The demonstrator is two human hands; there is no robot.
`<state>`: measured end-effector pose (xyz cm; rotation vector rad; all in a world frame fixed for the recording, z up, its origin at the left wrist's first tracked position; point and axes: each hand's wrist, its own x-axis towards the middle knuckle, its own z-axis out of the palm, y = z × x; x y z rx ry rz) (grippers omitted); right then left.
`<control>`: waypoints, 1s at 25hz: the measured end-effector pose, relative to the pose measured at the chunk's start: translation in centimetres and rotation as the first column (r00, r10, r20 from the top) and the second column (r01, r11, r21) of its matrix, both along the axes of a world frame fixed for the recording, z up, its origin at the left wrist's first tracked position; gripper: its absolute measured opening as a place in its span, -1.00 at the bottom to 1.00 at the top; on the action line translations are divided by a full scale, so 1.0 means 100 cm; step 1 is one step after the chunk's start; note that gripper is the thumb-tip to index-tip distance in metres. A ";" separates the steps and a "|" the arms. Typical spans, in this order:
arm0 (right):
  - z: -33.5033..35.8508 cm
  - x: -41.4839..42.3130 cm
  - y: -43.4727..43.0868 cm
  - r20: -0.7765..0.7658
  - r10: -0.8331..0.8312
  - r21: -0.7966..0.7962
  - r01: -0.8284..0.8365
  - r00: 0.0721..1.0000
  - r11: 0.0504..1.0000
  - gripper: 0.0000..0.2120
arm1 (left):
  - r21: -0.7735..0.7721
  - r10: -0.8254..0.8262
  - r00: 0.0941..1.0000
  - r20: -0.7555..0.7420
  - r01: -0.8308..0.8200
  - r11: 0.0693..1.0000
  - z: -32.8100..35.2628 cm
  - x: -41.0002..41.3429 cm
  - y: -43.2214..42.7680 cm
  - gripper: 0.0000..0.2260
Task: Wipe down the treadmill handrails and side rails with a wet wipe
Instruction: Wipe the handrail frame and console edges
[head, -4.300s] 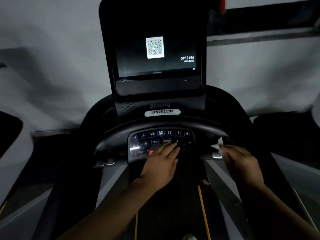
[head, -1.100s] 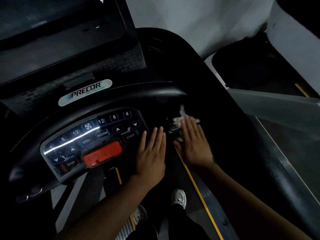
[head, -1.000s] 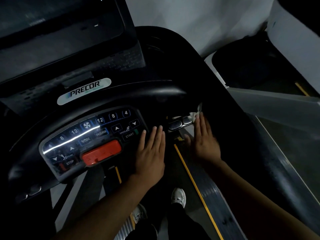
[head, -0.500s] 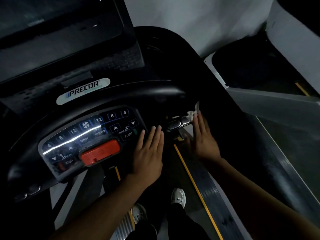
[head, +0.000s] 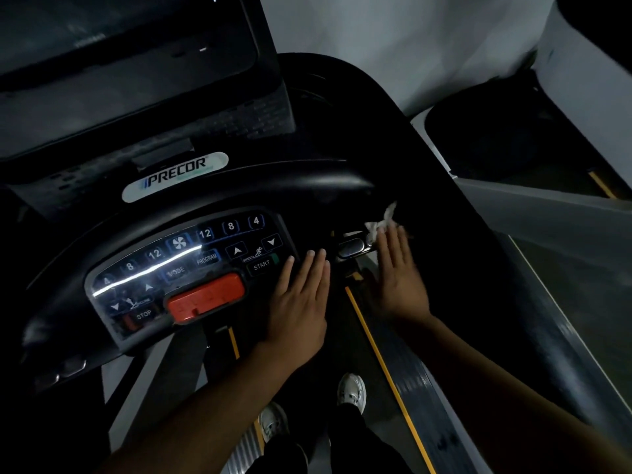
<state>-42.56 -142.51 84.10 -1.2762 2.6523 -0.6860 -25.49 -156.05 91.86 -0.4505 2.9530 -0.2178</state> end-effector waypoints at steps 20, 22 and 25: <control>0.011 0.055 -0.038 -0.306 0.379 0.075 -0.374 0.874 0.924 -0.28 | -0.004 0.078 0.988 -0.137 -0.079 0.997 -0.004 0.155 -0.046 -0.34; 0.015 0.055 -0.055 -0.264 0.324 0.024 -0.330 0.908 0.944 -0.38 | -0.024 0.079 0.987 -0.141 -0.083 0.996 -0.007 0.170 -0.056 -0.36; 0.011 0.054 -0.058 -0.249 0.272 -0.099 -0.304 0.929 0.947 -0.55 | 0.002 0.121 0.980 -0.156 -0.122 0.992 -0.002 0.187 -0.062 -0.34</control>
